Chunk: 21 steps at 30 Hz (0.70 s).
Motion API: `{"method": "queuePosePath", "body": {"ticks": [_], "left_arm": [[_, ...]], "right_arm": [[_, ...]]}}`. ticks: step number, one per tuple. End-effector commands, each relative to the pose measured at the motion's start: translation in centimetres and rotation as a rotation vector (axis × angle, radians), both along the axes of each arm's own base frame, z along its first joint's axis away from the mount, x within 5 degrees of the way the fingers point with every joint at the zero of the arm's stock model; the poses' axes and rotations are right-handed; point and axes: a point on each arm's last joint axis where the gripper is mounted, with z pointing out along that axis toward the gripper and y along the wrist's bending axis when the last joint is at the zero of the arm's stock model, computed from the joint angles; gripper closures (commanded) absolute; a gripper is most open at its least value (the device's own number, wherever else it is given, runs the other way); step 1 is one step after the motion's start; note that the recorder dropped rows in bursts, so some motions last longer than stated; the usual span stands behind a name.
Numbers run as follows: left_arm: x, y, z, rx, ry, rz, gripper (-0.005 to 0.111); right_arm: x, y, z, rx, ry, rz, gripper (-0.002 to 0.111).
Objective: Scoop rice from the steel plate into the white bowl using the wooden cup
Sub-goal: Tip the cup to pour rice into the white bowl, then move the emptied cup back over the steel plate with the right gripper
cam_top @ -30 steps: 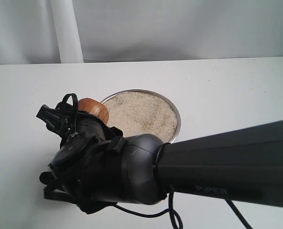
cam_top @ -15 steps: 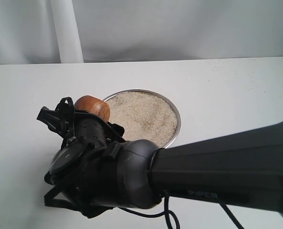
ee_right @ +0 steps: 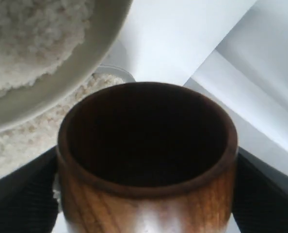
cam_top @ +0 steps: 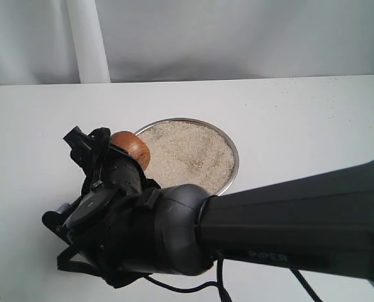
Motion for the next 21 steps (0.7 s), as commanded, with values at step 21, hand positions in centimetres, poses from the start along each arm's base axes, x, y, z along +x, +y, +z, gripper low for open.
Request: {"method": "queuePosePath", "body": {"ticks": [21], "left_arm": [[0.1, 0.0, 0.0, -0.006, 0.001, -0.002, 0.107]], "right_arm": [[7.1, -7.9, 5.6, 0.522, 0.129, -0.510, 0.108]]}}
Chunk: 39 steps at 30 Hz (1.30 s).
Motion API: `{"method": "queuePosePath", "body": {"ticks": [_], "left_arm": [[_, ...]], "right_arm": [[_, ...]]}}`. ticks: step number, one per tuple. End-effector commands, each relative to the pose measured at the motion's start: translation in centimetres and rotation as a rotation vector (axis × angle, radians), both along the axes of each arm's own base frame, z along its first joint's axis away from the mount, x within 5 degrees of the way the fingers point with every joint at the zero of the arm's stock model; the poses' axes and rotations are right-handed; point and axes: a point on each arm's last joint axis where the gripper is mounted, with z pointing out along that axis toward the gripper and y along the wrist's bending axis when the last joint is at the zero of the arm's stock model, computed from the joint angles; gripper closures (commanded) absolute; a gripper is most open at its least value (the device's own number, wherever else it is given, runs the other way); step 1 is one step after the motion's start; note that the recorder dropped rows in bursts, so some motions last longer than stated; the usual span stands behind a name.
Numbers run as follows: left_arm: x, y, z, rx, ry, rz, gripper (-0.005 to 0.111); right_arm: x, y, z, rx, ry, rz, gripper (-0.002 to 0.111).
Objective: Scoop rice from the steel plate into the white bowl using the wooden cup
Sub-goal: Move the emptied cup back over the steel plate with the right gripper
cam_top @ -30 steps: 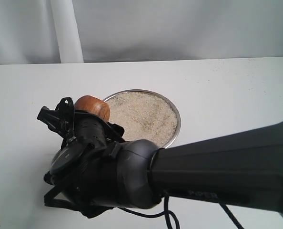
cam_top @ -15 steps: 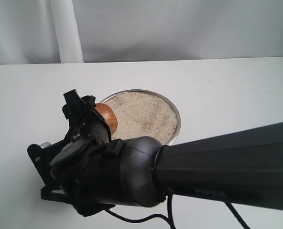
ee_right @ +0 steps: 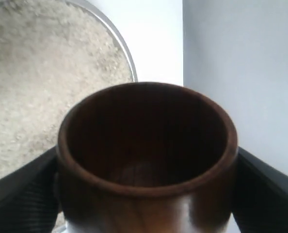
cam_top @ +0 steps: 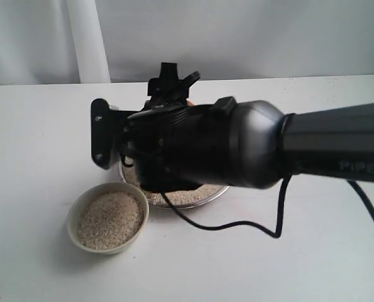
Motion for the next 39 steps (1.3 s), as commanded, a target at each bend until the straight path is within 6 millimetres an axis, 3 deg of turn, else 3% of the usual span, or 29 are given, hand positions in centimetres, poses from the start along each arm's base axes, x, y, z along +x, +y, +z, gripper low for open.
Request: {"method": "queuePosePath", "body": {"ticks": [1, 6, 10, 19, 26, 39], "left_arm": [[0.1, 0.0, 0.0, -0.006, 0.001, -0.002, 0.107], [0.1, 0.0, 0.0, -0.006, 0.001, -0.002, 0.107], [0.1, 0.0, 0.0, -0.006, 0.001, -0.002, 0.107], [0.1, 0.0, 0.0, -0.006, 0.001, -0.002, 0.107], [0.1, 0.0, 0.0, -0.006, 0.001, -0.002, 0.107], [0.1, 0.0, 0.0, -0.006, 0.001, -0.002, 0.107]], "right_arm": [[2.6, -1.9, 0.8, -0.040, -0.020, 0.033, 0.108], [5.0, -3.2, 0.7, -0.094, -0.044, 0.162, 0.108], [7.4, -3.8, 0.1, -0.176, -0.056, 0.149, 0.108], [11.6, -1.7, -2.7, -0.282, -0.126, 0.189, 0.108], [12.6, -2.1, -6.9, -0.421, -0.065, 0.241, 0.108], [13.0, -3.0, -8.3, -0.496, -0.028, 0.225, 0.108]]}}
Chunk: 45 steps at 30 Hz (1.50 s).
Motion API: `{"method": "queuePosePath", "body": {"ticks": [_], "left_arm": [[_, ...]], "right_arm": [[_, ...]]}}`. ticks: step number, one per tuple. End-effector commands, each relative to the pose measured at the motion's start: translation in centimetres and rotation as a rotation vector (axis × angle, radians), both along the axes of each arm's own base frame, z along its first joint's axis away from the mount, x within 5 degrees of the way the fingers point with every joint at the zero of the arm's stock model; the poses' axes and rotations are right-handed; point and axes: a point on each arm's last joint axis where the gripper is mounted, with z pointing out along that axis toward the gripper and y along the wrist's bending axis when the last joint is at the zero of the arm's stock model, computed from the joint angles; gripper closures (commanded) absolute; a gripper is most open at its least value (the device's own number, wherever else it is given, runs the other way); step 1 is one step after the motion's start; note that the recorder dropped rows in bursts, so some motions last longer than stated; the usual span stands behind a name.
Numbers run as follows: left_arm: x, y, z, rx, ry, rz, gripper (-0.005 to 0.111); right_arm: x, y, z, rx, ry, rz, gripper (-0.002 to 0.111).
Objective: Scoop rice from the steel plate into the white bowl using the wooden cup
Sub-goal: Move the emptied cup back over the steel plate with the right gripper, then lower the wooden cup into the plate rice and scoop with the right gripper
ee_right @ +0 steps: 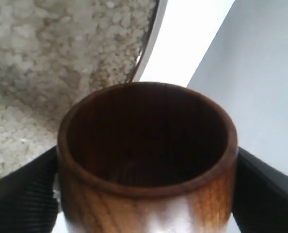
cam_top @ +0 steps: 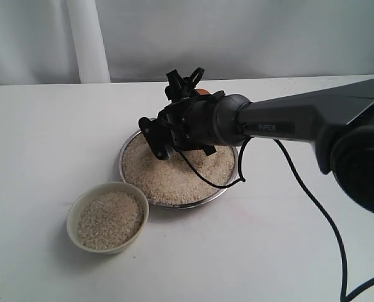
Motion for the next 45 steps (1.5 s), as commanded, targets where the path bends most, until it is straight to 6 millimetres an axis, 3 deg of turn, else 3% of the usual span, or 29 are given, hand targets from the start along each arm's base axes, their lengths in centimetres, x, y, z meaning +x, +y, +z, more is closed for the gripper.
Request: {"method": "queuePosePath", "body": {"ticks": [1, 15, 23, 31, 45], "left_arm": [[0.1, 0.0, 0.0, -0.006, 0.001, -0.002, 0.107], [0.1, 0.0, 0.0, -0.006, 0.001, -0.002, 0.107], [0.1, 0.0, 0.0, -0.006, 0.001, -0.002, 0.107], [0.1, 0.0, 0.0, -0.006, 0.001, -0.002, 0.107], [0.1, 0.0, 0.0, -0.006, 0.001, -0.002, 0.107]], "right_arm": [[0.3, -0.5, 0.2, -0.024, -0.009, -0.016, 0.108], [0.2, -0.4, -2.6, -0.084, 0.044, 0.012, 0.108], [-0.1, 0.1, -2.5, -0.073, 0.048, 0.026, 0.108], [-1.9, 2.5, -2.3, -0.076, 0.046, 0.082, 0.108], [-4.2, 4.2, -1.2, -0.082, 0.064, 0.066, 0.108]]}}
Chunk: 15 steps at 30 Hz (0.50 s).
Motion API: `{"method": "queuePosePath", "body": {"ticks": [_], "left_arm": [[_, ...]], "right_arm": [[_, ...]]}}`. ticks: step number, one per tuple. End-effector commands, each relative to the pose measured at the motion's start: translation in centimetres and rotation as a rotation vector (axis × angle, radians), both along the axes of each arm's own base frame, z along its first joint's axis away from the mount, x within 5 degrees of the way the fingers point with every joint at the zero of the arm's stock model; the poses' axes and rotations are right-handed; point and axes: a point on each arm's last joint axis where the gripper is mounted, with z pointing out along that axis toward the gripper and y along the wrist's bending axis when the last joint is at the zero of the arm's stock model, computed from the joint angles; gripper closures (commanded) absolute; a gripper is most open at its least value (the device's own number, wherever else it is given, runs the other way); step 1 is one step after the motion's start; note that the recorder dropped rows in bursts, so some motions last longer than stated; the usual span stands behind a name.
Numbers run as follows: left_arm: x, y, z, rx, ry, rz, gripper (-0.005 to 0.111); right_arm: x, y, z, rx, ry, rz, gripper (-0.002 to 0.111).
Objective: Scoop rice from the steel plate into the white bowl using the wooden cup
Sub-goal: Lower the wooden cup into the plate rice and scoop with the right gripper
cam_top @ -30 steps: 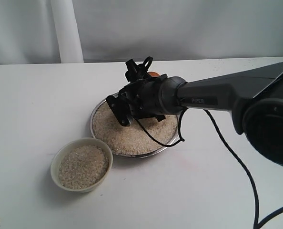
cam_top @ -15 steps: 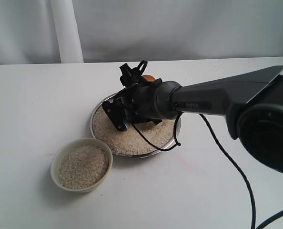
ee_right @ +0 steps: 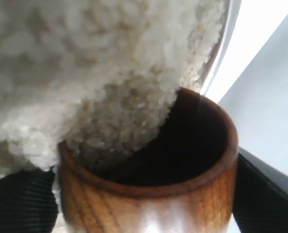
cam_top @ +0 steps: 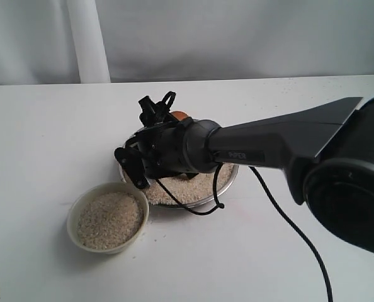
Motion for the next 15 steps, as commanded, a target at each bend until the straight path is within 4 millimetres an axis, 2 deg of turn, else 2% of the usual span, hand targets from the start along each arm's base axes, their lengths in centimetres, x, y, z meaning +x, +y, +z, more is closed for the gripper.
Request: {"method": "queuePosePath", "body": {"ticks": [1, 11, 15], "left_arm": [[0.1, 0.0, 0.0, -0.006, 0.001, -0.002, 0.107], [0.1, 0.0, 0.0, -0.006, 0.001, -0.002, 0.107], [0.1, 0.0, 0.0, -0.006, 0.001, -0.002, 0.107]], "right_arm": [[-0.6, 0.3, 0.8, 0.009, 0.004, -0.021, 0.108], [-1.4, 0.6, 1.9, 0.085, 0.048, -0.071, 0.108], [-2.0, 1.0, 1.7, 0.089, 0.084, -0.070, 0.108]]}}
